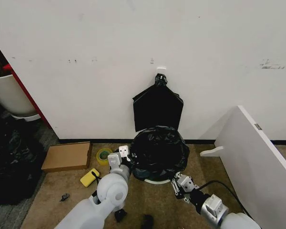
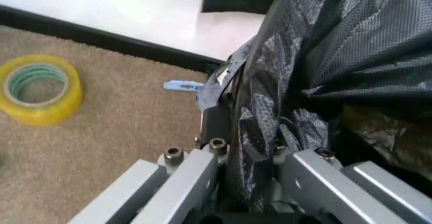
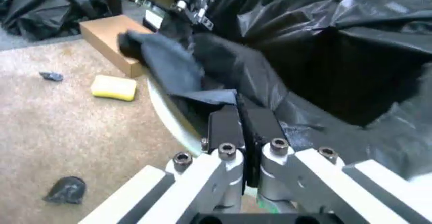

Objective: Place the garbage bag over the trash bin.

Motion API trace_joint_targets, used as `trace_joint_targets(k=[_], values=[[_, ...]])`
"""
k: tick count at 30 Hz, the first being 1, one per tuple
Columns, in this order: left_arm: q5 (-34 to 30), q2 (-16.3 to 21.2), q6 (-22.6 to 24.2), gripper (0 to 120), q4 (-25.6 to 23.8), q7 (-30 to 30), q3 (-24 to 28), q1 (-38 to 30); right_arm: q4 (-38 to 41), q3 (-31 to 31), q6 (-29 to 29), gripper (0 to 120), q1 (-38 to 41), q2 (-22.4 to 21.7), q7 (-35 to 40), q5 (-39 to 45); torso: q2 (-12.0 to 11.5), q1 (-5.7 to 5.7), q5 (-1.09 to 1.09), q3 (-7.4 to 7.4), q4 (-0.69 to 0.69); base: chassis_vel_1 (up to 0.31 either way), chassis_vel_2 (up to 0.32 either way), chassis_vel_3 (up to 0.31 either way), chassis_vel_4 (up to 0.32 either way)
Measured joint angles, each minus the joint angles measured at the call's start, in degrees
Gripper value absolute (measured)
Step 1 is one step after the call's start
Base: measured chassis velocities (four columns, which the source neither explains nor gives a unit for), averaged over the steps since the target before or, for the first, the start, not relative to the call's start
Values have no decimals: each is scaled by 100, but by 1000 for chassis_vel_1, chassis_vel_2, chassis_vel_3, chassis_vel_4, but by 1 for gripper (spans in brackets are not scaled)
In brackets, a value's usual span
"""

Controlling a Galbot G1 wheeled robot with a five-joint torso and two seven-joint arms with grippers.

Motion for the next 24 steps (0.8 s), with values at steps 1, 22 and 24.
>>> trace_joint_targets(k=[1,22,24], values=[[-80,29,11,0,-9,-22,-61,2,-22,22,74,0,-44,1,-33,-64,0,0,1,0,2,0,0,0,0],[-1660,205,193,0,-262,-485,-333,60,-1156,-470,741,0,145,679,-332,-1221,0,0,1,1,1,0,0,0,0],[-1809,193,233,0,-323,-602,-339,50,-1467,-422,742,0,276,786,-201,-1498,0,0,1,1,0,0,0,0,0]])
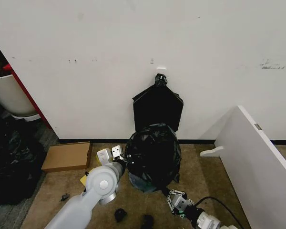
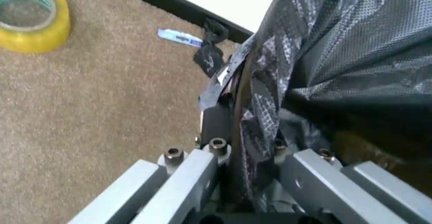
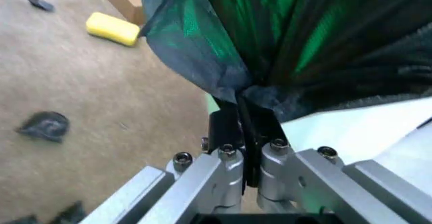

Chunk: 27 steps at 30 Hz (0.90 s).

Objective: Place the garbage bag over the trash bin.

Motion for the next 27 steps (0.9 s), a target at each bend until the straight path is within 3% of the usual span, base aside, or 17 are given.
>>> trace_joint_targets(k=[10,15,27], values=[[-156,-53,-16,0,-114,-30,-26,185,-445,-9,-105,0,112,290,46,-152,0,0,0,0,0,0,0,0,0],[-163,-41,-11,0,-134,1,-130,283,-425,46,112,0,-28,264,234,-74,0,0,0,0,0,0,0,0,0],[-100,-43,-58,0,5,18,-426,352,-534,248,1150,40,-282,131,170,21,0,0,0,0,1,0,0,0,0]])
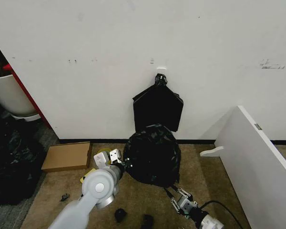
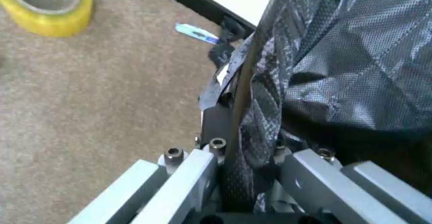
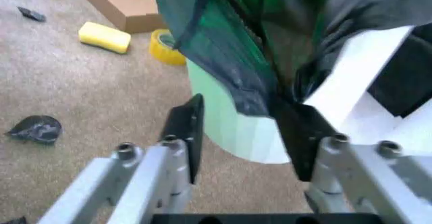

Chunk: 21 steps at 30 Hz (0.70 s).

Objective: Place the garbage bag over the trash bin.

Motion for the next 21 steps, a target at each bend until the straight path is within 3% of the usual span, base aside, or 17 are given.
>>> trace_joint_targets(k=[10,15,17,21], values=[[210,92,-74,0,88,135,-22,-29,3,94,464,78,-160,-63,-335,282,0,0,0,0,-1,0,0,0,0],[746,242,-129,0,65,447,-31,149,213,313,-143,94,-134,-326,-380,1309,0,0,1,0,-4,0,0,0,0],[1111,374,-215,0,107,639,-29,258,221,545,-443,99,-97,-657,-604,2223,0,0,2,0,3,0,0,0,0],[1498,516,-314,0,216,981,-15,322,-24,1383,-634,100,-70,-1070,-1694,4088,0,1,-1,0,-1,0,0,0,0]])
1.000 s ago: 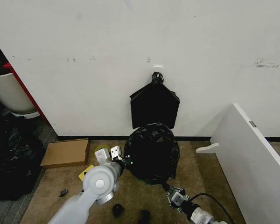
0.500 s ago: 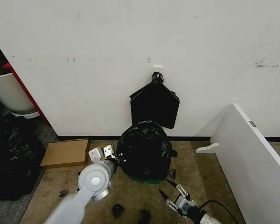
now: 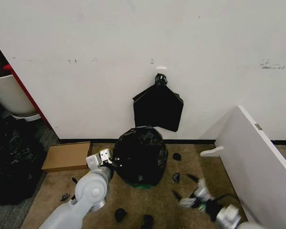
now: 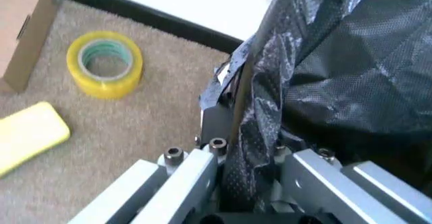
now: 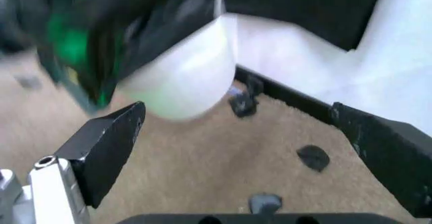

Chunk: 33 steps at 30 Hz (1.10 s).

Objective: Place the garbage bag over the trash bin.

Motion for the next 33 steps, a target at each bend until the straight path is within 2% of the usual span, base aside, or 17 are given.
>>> trace_joint_targets(k=[1,4,6,9,14,20,29,31,33], values=[[0,0,0,0,0,0,0,0,0,0,0,100,0,0,0,0,0,0,0,0,0,0,0,0,0],[469,131,-151,0,115,637,-1,142,-61,513,-272,100,157,-138,-1359,1492,0,0,3,0,-2,0,0,0,0],[802,228,-259,0,169,1058,23,251,-6,662,-522,100,377,-204,-1715,2175,0,0,-1,0,1,0,0,0,0],[1033,284,-348,0,178,1370,55,335,83,625,-754,100,620,-260,-1677,2600,0,0,2,0,1,0,0,0,0],[1832,398,-701,0,183,2094,167,551,346,259,-1379,100,1127,-361,-1131,3355,0,0,1,0,2,0,0,0,0],[2331,455,-878,0,179,2378,247,743,577,106,-1595,100,1169,-366,-852,3641,0,0,0,0,1,0,0,0,0],[2894,429,-1021,0,93,2550,377,887,388,-48,-1655,100,1069,-431,-922,3200,0,-1,1,0,0,0,0,0,0],[2919,435,-1031,0,84,2550,400,885,379,-65,-1658,98,1057,-419,-917,3164,0,-1,1,0,0,0,0,0,0],[2935,437,-1035,0,65,2550,436,874,358,-79,-1666,91,1039,-401,-917,3122,0,-1,1,0,1,0,0,0,0]])
